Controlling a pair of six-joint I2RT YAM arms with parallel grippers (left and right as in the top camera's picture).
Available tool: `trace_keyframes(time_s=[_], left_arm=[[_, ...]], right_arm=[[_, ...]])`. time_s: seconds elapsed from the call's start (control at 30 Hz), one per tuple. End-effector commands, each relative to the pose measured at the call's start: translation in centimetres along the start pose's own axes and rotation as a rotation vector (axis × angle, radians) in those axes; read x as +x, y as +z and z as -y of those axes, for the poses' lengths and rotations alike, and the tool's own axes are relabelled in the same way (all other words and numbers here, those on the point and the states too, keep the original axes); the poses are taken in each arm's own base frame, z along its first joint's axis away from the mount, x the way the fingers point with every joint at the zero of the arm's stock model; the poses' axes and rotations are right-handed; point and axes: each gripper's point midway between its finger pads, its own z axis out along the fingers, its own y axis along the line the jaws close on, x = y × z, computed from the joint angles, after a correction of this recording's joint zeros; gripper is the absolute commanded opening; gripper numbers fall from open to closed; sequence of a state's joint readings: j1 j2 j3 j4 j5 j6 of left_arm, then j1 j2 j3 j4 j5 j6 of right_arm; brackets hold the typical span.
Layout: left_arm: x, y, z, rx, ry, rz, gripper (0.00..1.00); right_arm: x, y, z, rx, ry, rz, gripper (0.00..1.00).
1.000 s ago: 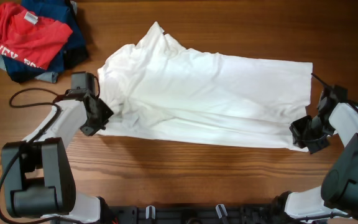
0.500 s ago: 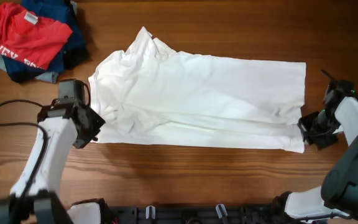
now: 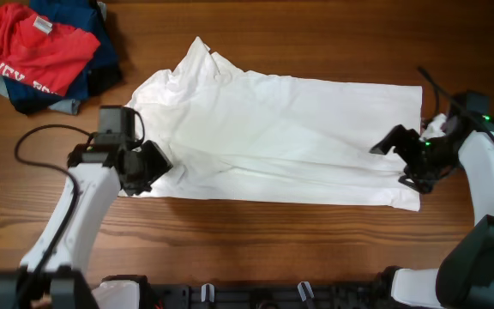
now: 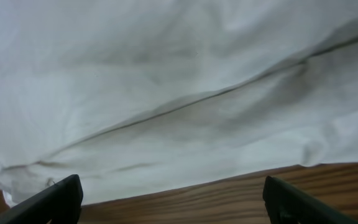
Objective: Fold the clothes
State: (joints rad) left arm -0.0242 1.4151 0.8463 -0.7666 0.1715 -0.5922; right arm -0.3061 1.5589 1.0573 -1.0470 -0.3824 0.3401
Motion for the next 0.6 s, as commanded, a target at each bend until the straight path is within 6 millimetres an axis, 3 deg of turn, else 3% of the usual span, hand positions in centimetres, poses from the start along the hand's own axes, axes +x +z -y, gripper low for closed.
trace_keyframes(time_s=[0.0, 0.17, 0.33, 0.57], left_arm=[[1.4, 2.6, 1.1, 0.032, 0.078, -0.106, 0.53], [1.3, 4.6, 0.7, 0.002, 0.077, -0.129, 0.51], [0.7, 5.4, 0.3, -0.024, 0.098, -0.11, 0.5], [0.4, 5.3, 1.3, 0.024, 0.102, -0.105, 0.04]], right_arm=[[0.8, 0.0, -2.6, -0.061, -0.109, -0.015, 0.94], [1.4, 0.4, -3.3, -0.053, -0.126, -0.026, 0.94], [1.3, 0.4, -3.3, -0.055, -0.128, -0.023, 0.94], [1.1, 0.4, -3.3, -0.052, -0.13, -0.014, 0.94]])
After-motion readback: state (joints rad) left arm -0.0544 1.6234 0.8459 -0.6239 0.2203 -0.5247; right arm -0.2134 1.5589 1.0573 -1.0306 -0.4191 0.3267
